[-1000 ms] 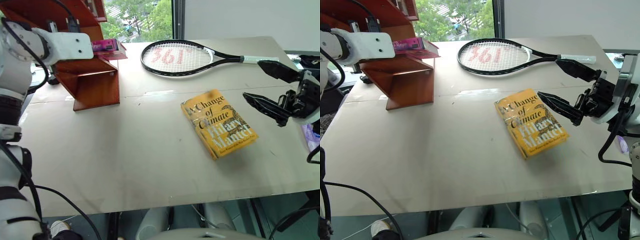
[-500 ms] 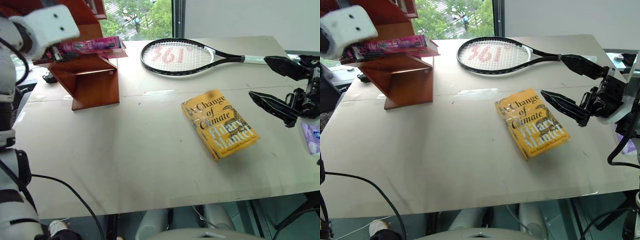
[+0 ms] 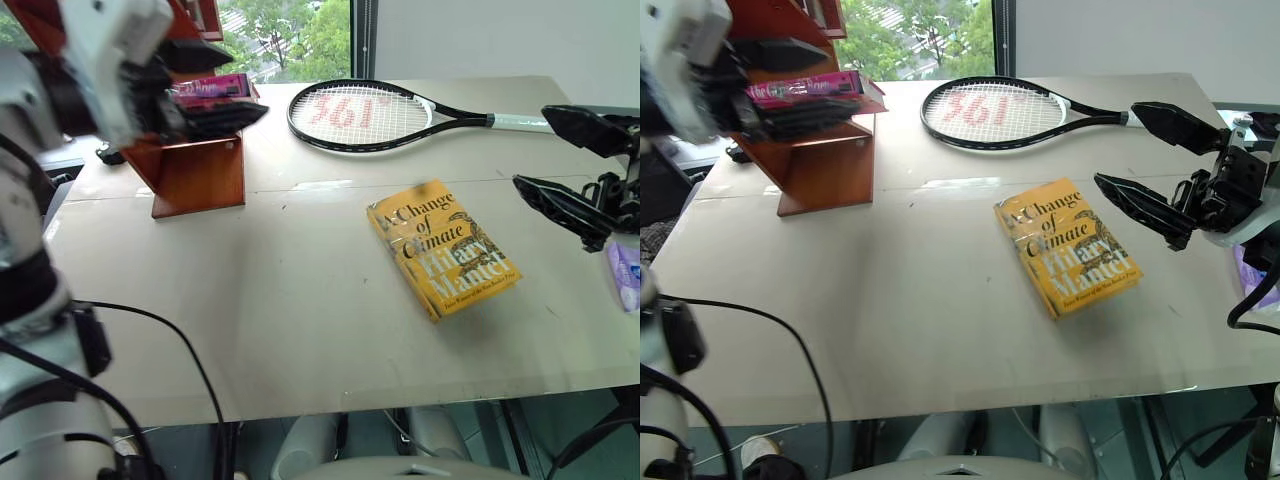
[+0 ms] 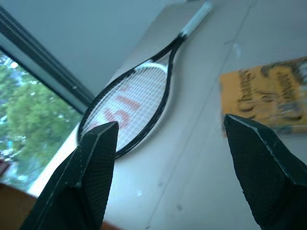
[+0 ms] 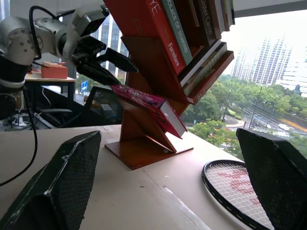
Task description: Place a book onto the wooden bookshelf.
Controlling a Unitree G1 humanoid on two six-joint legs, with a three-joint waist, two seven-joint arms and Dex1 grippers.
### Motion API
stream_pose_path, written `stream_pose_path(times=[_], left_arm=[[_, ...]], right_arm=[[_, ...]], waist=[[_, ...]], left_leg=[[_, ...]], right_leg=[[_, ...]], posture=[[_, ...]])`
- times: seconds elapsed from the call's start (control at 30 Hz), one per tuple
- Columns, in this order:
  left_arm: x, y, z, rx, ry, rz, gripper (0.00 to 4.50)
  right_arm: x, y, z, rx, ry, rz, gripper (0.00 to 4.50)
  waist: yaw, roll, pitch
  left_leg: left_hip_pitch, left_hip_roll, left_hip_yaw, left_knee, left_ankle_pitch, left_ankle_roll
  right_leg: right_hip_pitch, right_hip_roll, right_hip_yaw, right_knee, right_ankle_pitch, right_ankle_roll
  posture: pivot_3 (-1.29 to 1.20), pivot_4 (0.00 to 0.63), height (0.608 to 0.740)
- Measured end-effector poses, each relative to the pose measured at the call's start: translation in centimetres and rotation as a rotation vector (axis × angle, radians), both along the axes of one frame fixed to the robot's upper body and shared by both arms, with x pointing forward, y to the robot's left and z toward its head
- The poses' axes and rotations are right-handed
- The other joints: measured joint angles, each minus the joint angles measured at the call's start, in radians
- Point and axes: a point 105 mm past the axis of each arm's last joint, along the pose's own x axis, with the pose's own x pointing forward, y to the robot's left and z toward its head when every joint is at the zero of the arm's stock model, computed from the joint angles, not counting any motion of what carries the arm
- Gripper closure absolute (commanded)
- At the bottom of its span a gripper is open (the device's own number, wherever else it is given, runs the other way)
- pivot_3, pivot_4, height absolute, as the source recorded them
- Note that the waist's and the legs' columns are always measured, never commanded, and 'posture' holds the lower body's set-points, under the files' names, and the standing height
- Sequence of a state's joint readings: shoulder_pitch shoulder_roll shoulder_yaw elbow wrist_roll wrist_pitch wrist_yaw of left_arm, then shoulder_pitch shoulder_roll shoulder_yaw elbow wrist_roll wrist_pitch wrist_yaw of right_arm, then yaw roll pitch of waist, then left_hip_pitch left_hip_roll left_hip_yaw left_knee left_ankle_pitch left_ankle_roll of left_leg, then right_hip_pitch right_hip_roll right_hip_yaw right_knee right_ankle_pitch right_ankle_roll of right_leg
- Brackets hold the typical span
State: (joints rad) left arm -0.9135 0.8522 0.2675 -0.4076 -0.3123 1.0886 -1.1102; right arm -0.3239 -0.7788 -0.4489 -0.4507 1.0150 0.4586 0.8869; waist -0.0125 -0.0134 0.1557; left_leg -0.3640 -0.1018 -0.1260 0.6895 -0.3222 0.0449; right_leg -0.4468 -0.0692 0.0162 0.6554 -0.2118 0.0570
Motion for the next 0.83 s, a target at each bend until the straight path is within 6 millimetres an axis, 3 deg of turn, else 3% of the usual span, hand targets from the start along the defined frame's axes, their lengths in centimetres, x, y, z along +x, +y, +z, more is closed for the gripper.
stream_pose_path(times=[0.1, 0.2, 0.3, 0.47, 0.67, 0.83], left_arm=[[0.5, -2.3, -2.8, -0.184, 0.025, -0.06, 0.92], [1.0, -3.2, -7.4, -0.337, 0.089, -0.028, 0.92], [0.8, -2.3, -11.6, -0.367, 0.177, 0.041, 0.92], [-2.0, -0.1, -18.0, -0.334, 0.315, 0.115, 0.92], [-5.2, 3.0, -21.4, -0.292, 0.402, 0.203, 0.92], [-7.0, 4.1, -22.4, -0.264, 0.449, 0.216, 0.92]], right_arm=[[0.0, -0.2, -0.6, -0.007, 0.018, -0.019, 0.0], [0.2, -0.4, -1.8, -0.037, 0.055, -0.073, 0.0], [0.8, -1.2, -3.8, -0.111, 0.138, -0.171, 0.0], [1.8, -3.9, -9.2, -0.195, 0.383, -0.373, 0.0], [0.4, -7.2, -14.7, -0.373, 0.536, -0.552, 0.0], [0.1, -8.3, -16.0, -0.443, 0.571, -0.618, 0.0]], waist=[[0.002, 0.0, 0.0], [0.0, -0.001, -0.001], [0.0, -0.002, -0.001], [0.018, -0.002, -0.002], [0.034, -0.001, -0.003], [0.03, 0.0, -0.003]], left_leg=[[0.001, 0.0, 0.001, 0.001, 0.0, 0.0], [0.001, 0.0, 0.003, -0.001, 0.0, 0.0], [0.002, 0.001, 0.003, -0.002, 0.0, 0.0], [0.003, 0.0, 0.004, -0.002, 0.0, 0.0], [0.003, 0.001, 0.004, -0.002, 0.0, 0.0], [0.009, 0.001, 0.003, -0.003, 0.0, 0.0]], right_leg=[[0.0, 0.0, 0.001, 0.0, 0.0, 0.0], [0.0, 0.0, 0.003, -0.002, 0.0, 0.0], [-0.001, 0.0, 0.004, -0.001, 0.0, 0.0], [0.001, 0.0, 0.007, -0.001, 0.0, 0.0], [0.002, 0.0, 0.007, -0.002, 0.0, -0.001], [0.008, 0.0, 0.006, -0.004, 0.0, -0.001]], posture=[[0.0, 0.15, 0.74], [0.0, 0.15, 0.74], [0.0, 0.15, 0.74], [0.0, 0.15, 0.74], [0.0, 0.15, 0.74], [0.0, 0.15, 0.74]])
